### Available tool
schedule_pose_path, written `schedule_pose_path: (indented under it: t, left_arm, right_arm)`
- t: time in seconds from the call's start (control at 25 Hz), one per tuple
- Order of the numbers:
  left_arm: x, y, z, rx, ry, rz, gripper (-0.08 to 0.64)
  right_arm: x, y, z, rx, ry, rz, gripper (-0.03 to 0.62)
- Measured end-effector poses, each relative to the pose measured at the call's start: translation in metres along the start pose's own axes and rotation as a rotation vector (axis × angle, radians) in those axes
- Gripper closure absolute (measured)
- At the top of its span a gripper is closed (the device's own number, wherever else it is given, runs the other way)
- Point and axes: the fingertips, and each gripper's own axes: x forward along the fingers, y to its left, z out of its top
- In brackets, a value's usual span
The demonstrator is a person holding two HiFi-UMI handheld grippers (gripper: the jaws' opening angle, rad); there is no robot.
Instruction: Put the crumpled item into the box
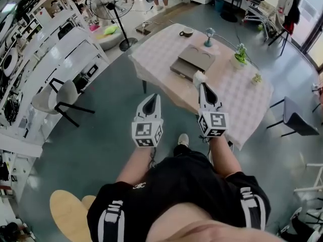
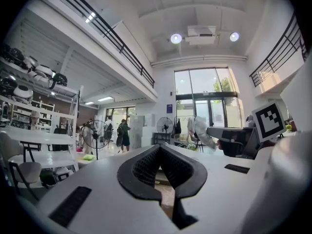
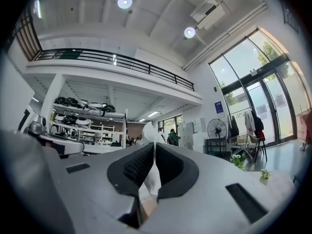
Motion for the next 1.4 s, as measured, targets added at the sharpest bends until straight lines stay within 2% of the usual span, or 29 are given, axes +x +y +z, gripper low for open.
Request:
schedule_pose_path:
  t: [0.4,0.64,0.96,1.4]
  left_arm:
    - [0.155,0.033,0.008,-0.002,0.036,-0.011,0.569]
    - [0.224,0.037,0.015,0.001,0.053,-0.023,0.569]
    - [0.278,0.032,0.013,0.017,0.076,-0.087,0.569]
    - [0.353,0.014,0.004,0.038,0.066,-0.254,0.569]
  right_arm:
    - [0.134,-0.078,-0.024,0.017,0.046,-0.018,0.575]
    - [0.186,-0.118,-0.031,0.018,0.07,-0.02,0.575]
    - [0.215,-0.147,-0.038,0.033,0.075,-0.058,0.575]
    - [0.229,-0.189,-0.056,0.029,0.082,-0.216,0.575]
